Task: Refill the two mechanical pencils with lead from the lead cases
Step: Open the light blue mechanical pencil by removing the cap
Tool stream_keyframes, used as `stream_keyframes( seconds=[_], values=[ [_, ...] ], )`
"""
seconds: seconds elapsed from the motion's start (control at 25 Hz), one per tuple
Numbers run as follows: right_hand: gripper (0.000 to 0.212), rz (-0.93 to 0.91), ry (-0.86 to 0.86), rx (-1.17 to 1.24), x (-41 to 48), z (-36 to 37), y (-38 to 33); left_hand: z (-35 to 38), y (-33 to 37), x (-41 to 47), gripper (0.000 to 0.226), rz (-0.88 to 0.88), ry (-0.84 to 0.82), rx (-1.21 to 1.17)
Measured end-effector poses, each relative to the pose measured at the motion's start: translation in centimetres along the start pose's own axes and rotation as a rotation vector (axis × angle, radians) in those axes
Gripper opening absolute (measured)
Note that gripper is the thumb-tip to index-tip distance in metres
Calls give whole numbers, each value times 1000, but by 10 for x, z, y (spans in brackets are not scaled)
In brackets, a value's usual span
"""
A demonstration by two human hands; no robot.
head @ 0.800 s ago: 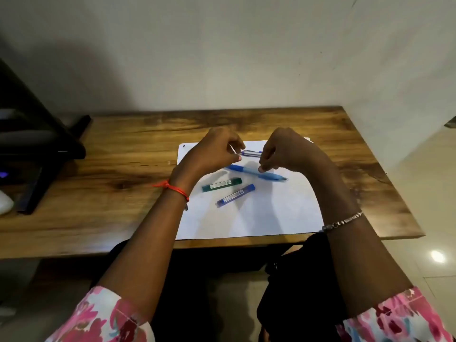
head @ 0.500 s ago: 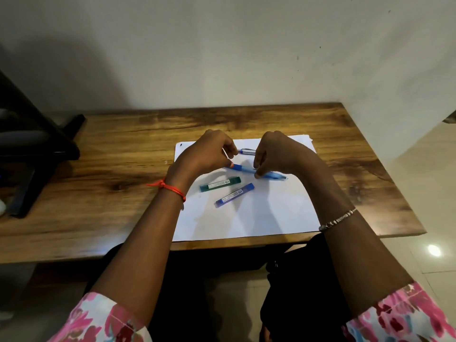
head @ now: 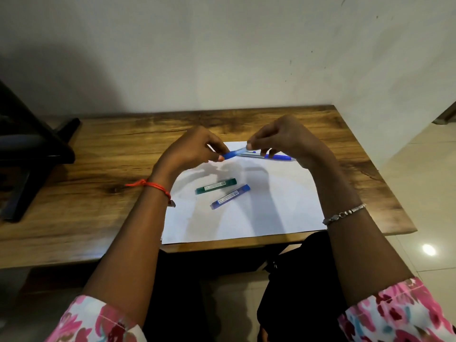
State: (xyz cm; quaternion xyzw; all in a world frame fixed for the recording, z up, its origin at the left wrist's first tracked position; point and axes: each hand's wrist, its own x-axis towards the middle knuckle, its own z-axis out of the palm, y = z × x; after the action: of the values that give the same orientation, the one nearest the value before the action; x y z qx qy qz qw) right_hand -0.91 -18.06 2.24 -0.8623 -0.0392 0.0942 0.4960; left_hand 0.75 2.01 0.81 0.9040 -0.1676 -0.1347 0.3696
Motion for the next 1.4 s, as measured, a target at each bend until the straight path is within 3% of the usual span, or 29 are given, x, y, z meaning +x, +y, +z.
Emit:
stream_keyframes(
  seconds=[0.12, 0.2, 0.32, 0.44, 0.68, 1.28, 1.4],
  values=[
    [4, -8, 108, 555, 1, -4, 0, -14, -2, -5, 19, -59, -2, -304],
    [7, -29, 130, 722, 3, 0, -2, -18, 0, -9, 18, -89, -54, -429],
    [11, -50, 108, 702, 5, 7, -8, -13, 12, -13, 12, -79, -119, -546],
    [14, -78, 107, 633, 6, 14, -11, -5, 24, -11, 11, -44, -55, -651],
    [25, -69, 262, 618, 7, 16, -15, -4, 28, -11, 13, -72, -26, -662],
    [28, 83, 525, 696, 8, 22, -20, 11, 41, -4, 17, -129, -118, -949],
    [31, 81, 635, 819, 11, 7, -15, 12, 36, -8, 16, -158, -126, -933]
  ],
)
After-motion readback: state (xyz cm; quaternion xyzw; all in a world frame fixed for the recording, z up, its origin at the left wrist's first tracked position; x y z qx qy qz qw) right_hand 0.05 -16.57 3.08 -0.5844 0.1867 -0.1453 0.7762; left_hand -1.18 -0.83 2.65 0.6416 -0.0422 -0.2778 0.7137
